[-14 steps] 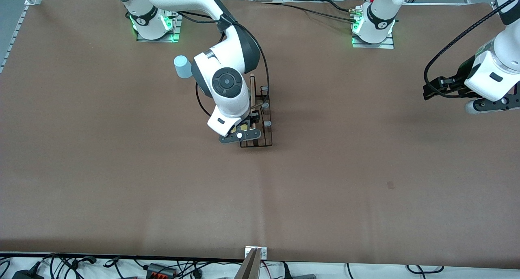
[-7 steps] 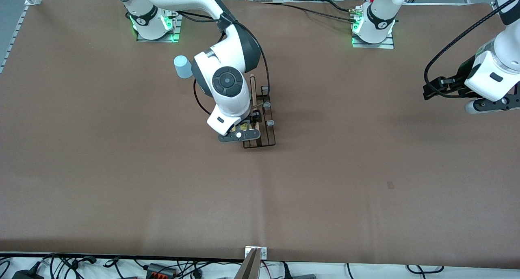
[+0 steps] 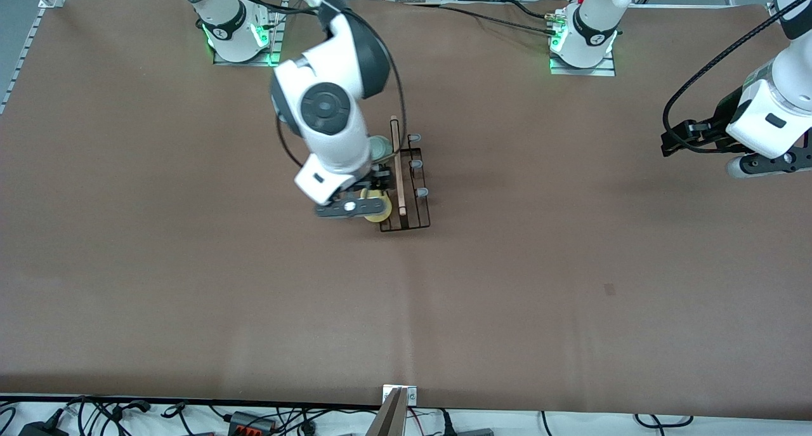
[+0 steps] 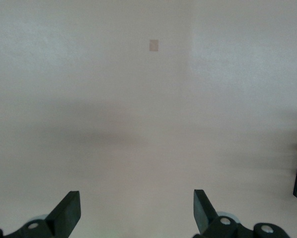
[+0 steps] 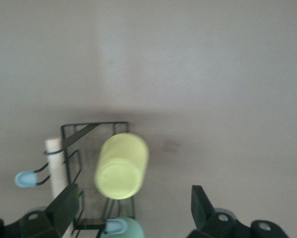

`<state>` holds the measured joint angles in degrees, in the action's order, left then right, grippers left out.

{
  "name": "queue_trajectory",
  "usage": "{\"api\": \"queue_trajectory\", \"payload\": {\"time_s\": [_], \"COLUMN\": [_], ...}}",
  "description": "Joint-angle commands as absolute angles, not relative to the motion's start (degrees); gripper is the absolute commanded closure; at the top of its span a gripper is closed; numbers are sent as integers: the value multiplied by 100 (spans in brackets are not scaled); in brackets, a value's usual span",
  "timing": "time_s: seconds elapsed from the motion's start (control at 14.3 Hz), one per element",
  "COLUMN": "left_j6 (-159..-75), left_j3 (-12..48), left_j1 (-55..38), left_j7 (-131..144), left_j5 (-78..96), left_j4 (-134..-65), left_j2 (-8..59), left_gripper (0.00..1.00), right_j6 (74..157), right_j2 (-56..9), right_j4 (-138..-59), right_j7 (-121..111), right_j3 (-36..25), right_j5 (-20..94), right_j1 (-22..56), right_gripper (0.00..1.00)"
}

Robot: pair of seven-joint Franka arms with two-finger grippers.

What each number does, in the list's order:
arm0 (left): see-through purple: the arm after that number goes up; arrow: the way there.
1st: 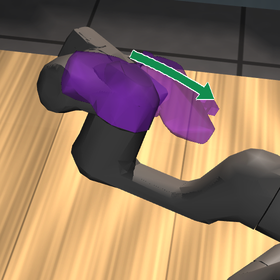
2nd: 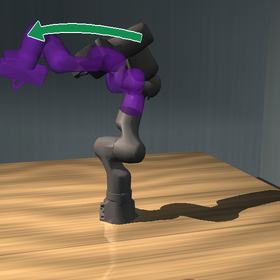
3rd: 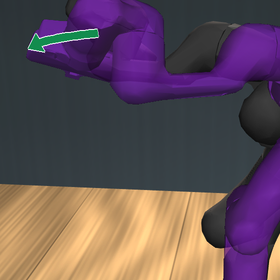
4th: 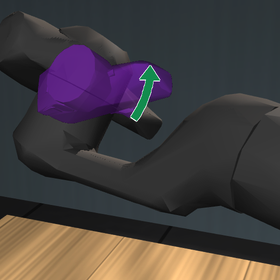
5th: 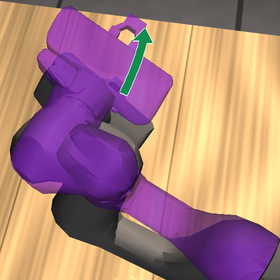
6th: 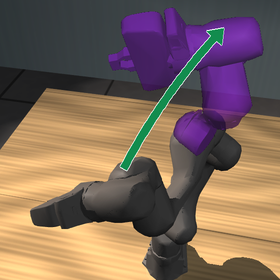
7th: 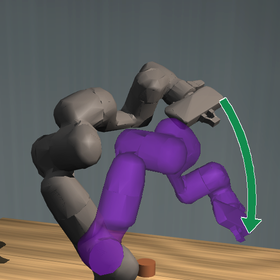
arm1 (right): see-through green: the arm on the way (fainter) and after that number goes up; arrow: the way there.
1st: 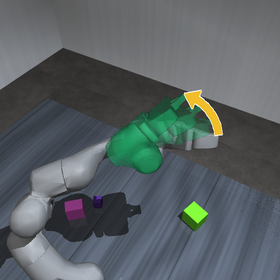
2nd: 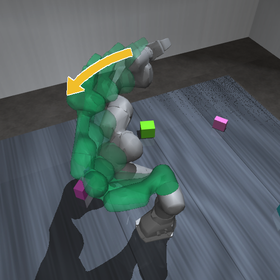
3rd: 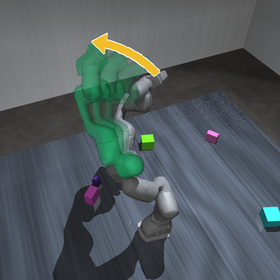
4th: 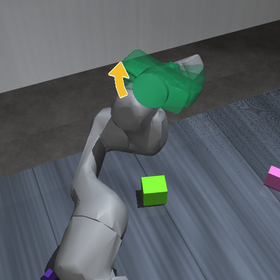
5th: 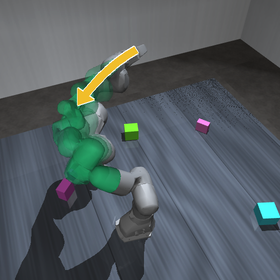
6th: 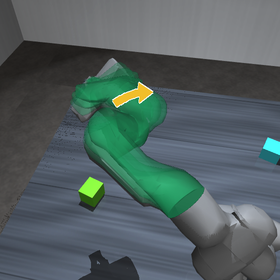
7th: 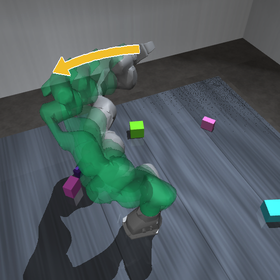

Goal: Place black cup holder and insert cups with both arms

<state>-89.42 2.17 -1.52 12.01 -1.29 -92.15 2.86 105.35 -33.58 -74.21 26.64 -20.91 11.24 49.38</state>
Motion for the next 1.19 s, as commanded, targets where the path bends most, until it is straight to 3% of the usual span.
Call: {"api": "queue_trajectory", "payload": {"time_s": [0.0, 0.28, 0.77, 1.12], "left_j6": [-8956, -8956, -8956, -8956], "left_j3": [193, 202, 202, 202], "left_j1": [-149, -149, -149, -149], "left_j7": [1187, 1187, 1195, 1195], "left_j5": [-53, -53, -53, -53], "left_j4": [-9290, -9290, -9290, -9290], "left_j2": [185, 185, 185, 185], "left_gripper": [0, 0, 0, 0], "right_j6": [10266, 9792, 9492, 9475], "right_j2": [-3121, -2874, -2514, -2074], "right_j4": [-7462, -7427, -7356, -7427], "right_j7": [2593, 2042, 1547, 1345], "right_j3": [-2503, -2856, -2681, -681], "right_j5": [1178, 1204, 1204, 529], "right_j1": [4834, 4344, 2965, 594], "right_gripper": [0, 0, 0, 0]}}
